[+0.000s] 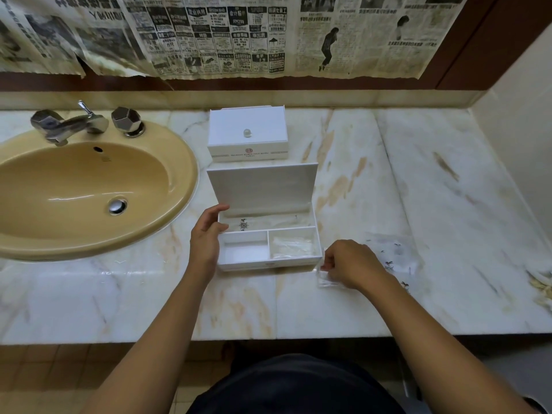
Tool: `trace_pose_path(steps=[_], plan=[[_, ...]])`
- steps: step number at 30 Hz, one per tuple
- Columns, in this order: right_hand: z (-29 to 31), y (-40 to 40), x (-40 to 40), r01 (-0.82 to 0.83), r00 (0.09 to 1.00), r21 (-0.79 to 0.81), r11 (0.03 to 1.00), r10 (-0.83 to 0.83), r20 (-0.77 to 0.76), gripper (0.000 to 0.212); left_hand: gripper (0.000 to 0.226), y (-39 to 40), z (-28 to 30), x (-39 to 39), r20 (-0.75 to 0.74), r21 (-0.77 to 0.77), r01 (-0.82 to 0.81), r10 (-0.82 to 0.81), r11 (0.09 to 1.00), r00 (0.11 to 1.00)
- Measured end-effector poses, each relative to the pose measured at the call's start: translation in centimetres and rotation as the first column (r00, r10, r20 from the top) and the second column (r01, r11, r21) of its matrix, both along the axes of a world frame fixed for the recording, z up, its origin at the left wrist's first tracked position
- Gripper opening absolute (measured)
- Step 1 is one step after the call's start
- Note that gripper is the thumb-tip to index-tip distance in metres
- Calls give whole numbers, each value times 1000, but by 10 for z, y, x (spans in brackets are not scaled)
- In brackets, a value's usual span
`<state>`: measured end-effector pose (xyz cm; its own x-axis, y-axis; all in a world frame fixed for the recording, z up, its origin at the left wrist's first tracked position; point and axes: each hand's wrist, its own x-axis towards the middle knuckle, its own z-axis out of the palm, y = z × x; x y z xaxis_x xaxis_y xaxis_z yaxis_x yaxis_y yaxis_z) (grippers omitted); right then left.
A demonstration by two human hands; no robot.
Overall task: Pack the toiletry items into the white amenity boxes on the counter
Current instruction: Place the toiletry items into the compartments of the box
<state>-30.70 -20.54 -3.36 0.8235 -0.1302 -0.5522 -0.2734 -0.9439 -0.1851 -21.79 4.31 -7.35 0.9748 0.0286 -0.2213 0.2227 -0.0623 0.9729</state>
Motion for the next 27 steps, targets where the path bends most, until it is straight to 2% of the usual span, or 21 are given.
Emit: trace_pose_path(steps=[3, 12, 16, 21, 24, 27], plan=[[2, -3, 2, 23, 999, 27, 999, -25, 46, 34, 44, 0, 1, 0, -2, 2, 1, -1, 1000, 1000], [31, -10, 14, 86, 985, 105, 991, -100, 138, 18, 46, 0, 0, 0, -15, 3, 2, -2, 1000, 1000], [54, -11, 20, 64, 979, 120, 991, -85, 183, 19, 46, 0, 0, 0, -10, 7, 3, -3, 1000, 1000], [76, 6, 26, 29, 954, 211, 977, -91, 286, 13, 45, 0, 1, 0, -12, 12, 5, -5, 1000, 1000], [75, 24, 29, 11, 933, 259, 966, -103, 345, 11, 43, 0, 2, -1, -13, 0, 6, -6, 1000, 1000], [61, 42, 30, -51, 910, 220, 974, -45, 411, 9, 44, -1, 2, 0, -6, -5, 6, -6, 1000, 1000]])
